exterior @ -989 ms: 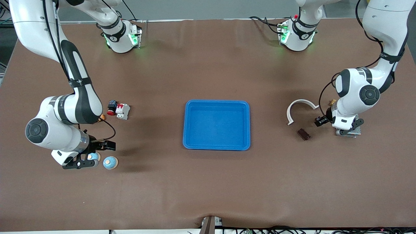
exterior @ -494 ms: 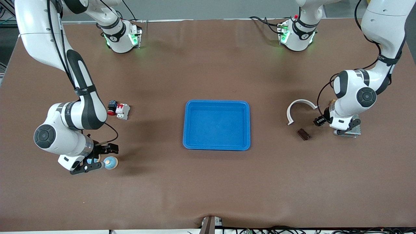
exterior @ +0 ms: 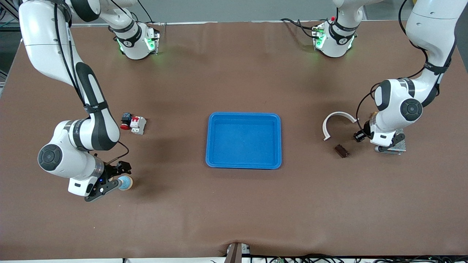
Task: Place electrolytic capacitor and blue bell in tray
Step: 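Grasp a brown capacitor with the left gripper and lift it, then carry the capacitor over the blue tray and open the left gripper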
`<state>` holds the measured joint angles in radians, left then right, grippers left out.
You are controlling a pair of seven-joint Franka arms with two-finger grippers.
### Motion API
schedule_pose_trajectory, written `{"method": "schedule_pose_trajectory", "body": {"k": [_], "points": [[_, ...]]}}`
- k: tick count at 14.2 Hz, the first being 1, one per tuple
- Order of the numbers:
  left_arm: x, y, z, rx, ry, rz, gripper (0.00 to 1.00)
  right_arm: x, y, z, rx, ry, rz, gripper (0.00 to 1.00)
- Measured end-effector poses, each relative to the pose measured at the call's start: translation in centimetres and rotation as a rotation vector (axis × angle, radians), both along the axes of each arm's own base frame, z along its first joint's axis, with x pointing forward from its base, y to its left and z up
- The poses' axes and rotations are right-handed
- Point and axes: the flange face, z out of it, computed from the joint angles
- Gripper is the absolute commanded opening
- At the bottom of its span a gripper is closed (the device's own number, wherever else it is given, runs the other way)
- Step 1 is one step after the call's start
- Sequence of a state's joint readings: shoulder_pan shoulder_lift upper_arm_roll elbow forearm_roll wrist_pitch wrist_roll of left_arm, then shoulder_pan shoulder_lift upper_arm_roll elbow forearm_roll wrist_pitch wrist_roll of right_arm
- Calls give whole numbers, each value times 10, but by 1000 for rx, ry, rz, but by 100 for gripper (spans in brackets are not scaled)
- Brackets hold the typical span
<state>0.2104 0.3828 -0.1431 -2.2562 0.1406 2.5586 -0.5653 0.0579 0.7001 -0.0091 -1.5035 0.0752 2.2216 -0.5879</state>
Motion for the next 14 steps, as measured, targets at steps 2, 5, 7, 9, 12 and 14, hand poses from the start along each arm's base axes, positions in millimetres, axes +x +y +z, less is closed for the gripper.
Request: {"method": "schedule_pose_trajectory", "body": {"k": [2, 5, 7, 9, 12, 14], "points": [[8, -10, 9, -2, -23, 7, 0, 2, -9, -3, -3, -10, 94, 100], [24, -35, 38, -2, -26, 10, 0, 3, -22, -10, -8, -28, 213, 100], [36, -56, 65, 1, -17, 16, 0, 4, -24, -18, -10, -30, 267, 100], [46, -84, 87, -3, -18, 28, 0, 4, -23, -28, -10, -32, 287, 100], [50, -134, 109, -12, -14, 43, 0, 3, -18, -38, -7, -24, 302, 100], [47, -171, 117, -12, -16, 39, 0, 2, -16, -43, -6, -21, 308, 100]]}}
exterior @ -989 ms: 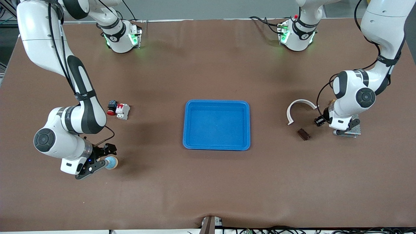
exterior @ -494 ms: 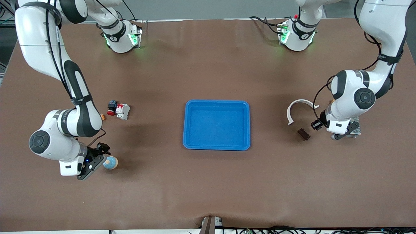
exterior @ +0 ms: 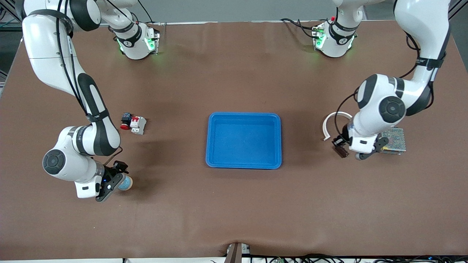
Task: Place electrolytic capacitor and blue bell in tray
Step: 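Carry the capacitor over the blue tray and open the left gripper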
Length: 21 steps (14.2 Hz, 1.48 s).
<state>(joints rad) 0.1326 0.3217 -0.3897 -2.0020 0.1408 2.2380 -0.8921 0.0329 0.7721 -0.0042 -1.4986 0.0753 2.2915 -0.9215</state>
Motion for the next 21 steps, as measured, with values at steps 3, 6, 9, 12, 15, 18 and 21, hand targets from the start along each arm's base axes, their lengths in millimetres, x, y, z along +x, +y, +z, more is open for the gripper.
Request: {"method": "schedule_pose_trajectory", "body": {"k": [3, 6, 9, 12, 15, 18, 21], "points": [[-9, -55, 0, -2, -2, 8, 0, 0, 1, -4, 0, -2, 15, 100], [-20, -109, -9, -10, 7, 11, 0, 0, 1, -11, -1, -1, 21, 100], [-28, -148, -26, -17, 31, 9, 0, 0, 1, -18, -2, -4, 24, 100], [-35, -178, -39, -22, 46, 26, 0, -1, 1, -22, -2, -5, 30, 100], [-47, -210, -43, -24, 51, 32, 0, -1, 1, -25, -2, -3, 31, 100], [-62, -234, -55, -15, 67, 35, 0, -2, 1, -29, -2, 1, 32, 100], [-76, -248, -81, 48, 63, 33, 0, -2, 2, -31, -2, 3, 33, 100]]}}
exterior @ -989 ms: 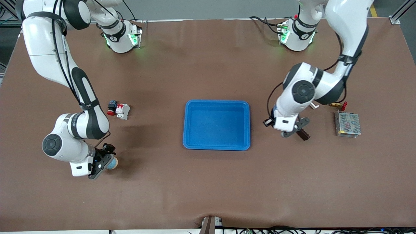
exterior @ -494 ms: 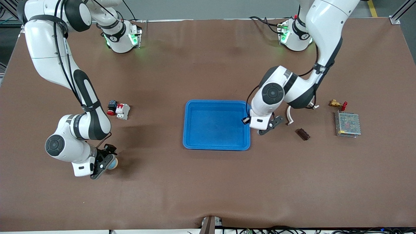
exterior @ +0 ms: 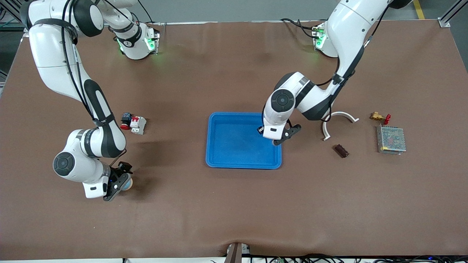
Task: Place electrolytic capacitor and blue bell in tray
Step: 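Carry the capacitor over the blue tray and open the left gripper, then grasp the second capacitor with the left gripper while the right gripper grasps a bell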
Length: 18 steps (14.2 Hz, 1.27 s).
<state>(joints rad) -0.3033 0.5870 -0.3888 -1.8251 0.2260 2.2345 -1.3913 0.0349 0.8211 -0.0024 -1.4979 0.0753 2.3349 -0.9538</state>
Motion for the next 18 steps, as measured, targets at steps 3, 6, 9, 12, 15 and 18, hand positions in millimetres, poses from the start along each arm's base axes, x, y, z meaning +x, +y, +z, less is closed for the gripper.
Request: {"method": "schedule_pose_trajectory", "body": {"k": [3, 6, 9, 12, 15, 18], "points": [[-9, -9, -26, 47, -3, 8, 0, 0, 1, 0, 0, -3, 1, 100], [-5, -11, -33, 45, 3, 16, 31, 0, 1, -2, 1, -3, 1, 100], [0, -13, -30, 39, -6, 21, 100, 0, 1, -3, 1, -2, 1, 100], [4, -14, -25, 31, -16, 25, 100, 0, 1, -5, 2, -4, 0, 100], [20, -15, -5, 11, -50, 42, 100, 0, 1, -10, 3, -5, -2, 100], [41, -4, 36, 32, -71, 68, 100, 0, 1, -10, 10, -5, -9, 77]]}}
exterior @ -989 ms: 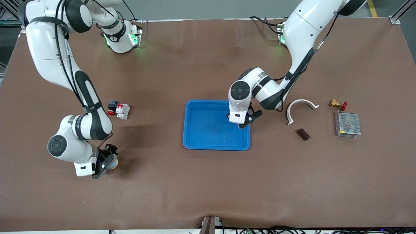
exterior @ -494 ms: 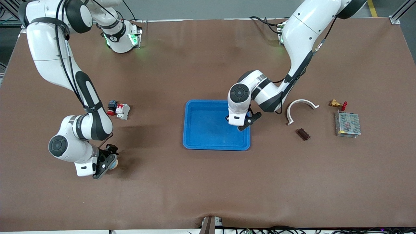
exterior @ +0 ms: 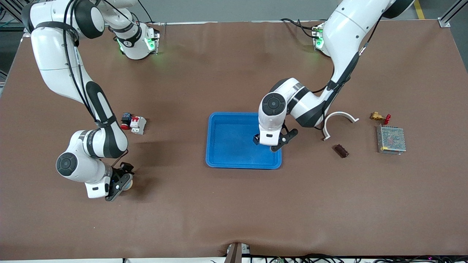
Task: Place electrolytic capacitor and blue bell in tray
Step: 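Grasp the second capacitor with the left gripper while the right gripper grasps a bell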
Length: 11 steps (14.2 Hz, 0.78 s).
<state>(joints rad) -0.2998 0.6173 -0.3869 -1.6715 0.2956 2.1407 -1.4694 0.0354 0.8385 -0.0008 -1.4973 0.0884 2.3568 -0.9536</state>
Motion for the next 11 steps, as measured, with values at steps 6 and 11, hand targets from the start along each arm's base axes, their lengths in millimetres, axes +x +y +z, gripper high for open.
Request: {"method": "schedule_pose_trajectory", "body": {"k": [6, 11], "points": [[57, 68, 107, -5, 8, -68, 100, 2, 0, 2, 16, -5, -16, 59], [97, 164, 131, -20, 6, -67, 100, 5, 3, 8, 29, 6, -70, 59]]}}
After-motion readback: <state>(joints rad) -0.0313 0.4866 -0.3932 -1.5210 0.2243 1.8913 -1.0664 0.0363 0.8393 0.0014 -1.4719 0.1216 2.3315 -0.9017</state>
